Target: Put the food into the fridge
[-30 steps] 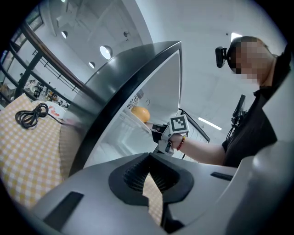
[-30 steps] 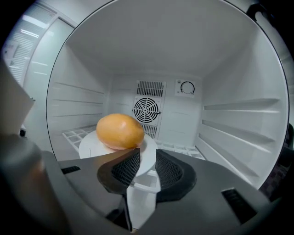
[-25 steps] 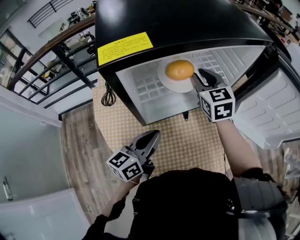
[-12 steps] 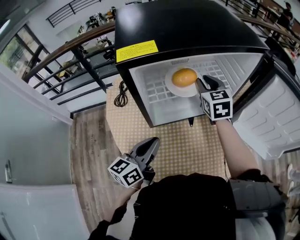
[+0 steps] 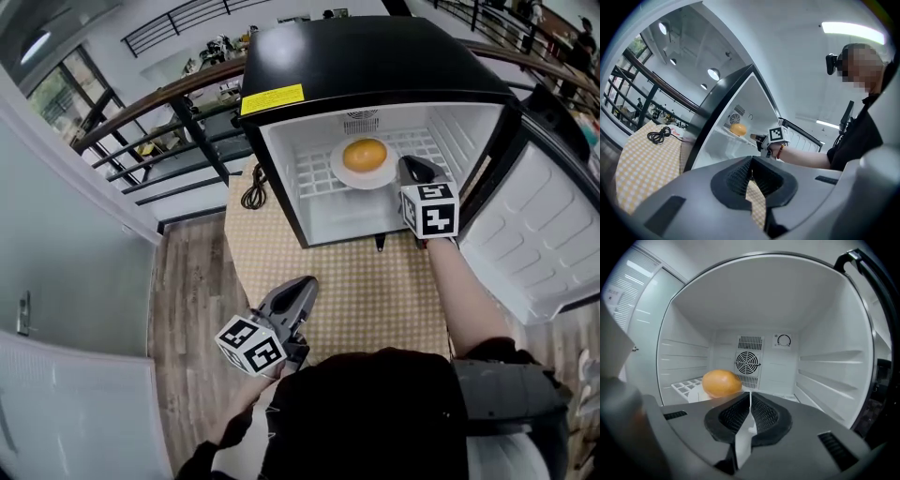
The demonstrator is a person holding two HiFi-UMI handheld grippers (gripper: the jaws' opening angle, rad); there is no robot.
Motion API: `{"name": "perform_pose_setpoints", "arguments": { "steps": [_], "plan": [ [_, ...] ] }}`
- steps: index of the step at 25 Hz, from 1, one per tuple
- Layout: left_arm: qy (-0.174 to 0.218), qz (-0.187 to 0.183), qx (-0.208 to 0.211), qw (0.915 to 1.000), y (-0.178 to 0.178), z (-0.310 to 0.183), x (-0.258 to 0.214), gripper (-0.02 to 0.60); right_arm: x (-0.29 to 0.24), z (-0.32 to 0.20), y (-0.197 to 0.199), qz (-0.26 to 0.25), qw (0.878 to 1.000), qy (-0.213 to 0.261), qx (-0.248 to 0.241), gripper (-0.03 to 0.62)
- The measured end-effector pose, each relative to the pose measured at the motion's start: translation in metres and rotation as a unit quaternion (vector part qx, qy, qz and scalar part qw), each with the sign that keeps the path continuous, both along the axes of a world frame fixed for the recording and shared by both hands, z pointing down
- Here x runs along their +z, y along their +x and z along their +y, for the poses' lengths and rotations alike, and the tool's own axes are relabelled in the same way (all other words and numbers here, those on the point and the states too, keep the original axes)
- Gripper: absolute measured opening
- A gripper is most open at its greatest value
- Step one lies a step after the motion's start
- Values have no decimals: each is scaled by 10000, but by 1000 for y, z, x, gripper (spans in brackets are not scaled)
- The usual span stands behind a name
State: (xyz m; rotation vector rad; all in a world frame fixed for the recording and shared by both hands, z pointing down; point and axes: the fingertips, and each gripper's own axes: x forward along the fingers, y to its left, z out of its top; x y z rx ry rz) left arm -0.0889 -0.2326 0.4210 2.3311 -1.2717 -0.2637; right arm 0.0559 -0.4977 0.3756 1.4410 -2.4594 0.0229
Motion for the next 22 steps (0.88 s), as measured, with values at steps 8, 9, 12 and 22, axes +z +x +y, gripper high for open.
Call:
{"name": "perform_pose_setpoints", "arguments": {
  "steps": [8,9,12,22],
  "plan": [
    [261,-137,-141,9995,34,28,-20,12,-36,74,20,-642,9960,137,-614,17],
    [325,-158,-160,9992,39,30,-25,12,-41,87,24,-769,9944,121,-719,17],
    [520,-125,-175,9984,57,40,-41,12,-53,126,42,-1004,9902,106,-962,17],
    [836,-137,229,9961,141,105,-61,12,-37,226,122,-1049,9894,-87,-998,17]
  ]
}}
